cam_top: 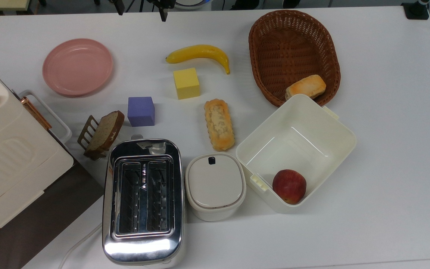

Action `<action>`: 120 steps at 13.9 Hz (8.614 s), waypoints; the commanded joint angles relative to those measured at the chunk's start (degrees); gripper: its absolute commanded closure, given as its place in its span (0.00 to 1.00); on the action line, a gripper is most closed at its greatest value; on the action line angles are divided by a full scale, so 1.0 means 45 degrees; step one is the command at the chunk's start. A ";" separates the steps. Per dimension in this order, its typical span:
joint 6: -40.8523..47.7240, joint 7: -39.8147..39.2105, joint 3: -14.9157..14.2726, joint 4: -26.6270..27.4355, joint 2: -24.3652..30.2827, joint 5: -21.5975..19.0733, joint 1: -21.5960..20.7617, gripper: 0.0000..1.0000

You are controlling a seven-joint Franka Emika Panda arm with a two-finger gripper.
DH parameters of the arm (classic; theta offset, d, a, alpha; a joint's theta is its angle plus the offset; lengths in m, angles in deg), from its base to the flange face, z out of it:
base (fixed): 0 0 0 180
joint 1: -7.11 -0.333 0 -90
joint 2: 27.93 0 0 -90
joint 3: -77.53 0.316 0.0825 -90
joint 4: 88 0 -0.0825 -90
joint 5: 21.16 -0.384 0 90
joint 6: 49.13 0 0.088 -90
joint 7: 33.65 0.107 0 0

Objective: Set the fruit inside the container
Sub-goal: 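Move the gripper from its start pose toward the yellow banana, then lower the open gripper over the middle of the yellow banana, then close the gripper on the banana and lift it off the table, then carry the banana over the white container beside the red apple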

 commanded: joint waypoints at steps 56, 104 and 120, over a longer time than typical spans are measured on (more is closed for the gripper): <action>-0.9460 0.6317 0.2682 1.3110 0.5864 -0.0411 0.1131 0.00; -0.8333 1.1064 0.2682 0.7359 0.2138 0.1172 0.0154 0.91; -0.7235 1.1572 0.2663 -0.1064 -0.3761 0.1306 -0.1973 0.90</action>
